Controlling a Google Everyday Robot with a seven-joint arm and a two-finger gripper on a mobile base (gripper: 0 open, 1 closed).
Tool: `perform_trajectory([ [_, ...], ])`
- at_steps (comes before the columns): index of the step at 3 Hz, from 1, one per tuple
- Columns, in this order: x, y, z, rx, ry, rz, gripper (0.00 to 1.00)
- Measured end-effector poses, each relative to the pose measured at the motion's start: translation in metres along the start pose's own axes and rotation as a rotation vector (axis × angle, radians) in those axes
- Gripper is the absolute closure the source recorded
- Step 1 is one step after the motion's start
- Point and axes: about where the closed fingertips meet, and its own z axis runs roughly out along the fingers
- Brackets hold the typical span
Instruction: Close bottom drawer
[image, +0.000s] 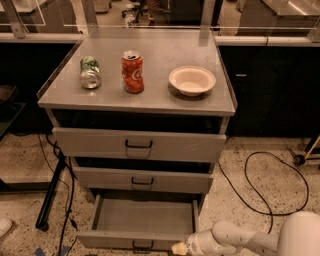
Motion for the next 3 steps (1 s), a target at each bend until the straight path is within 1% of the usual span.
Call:
perform_trajectory([
  [1,-0.0083,-0.0048,0.0045,0.0,0.01,-0.042,1.0],
  [2,-0.0098,-0.0056,0.0053,0.0,0.011,-0.049,0.87],
  [3,-0.0098,-0.0056,0.0053,0.0,0.011,-0.049,0.56],
])
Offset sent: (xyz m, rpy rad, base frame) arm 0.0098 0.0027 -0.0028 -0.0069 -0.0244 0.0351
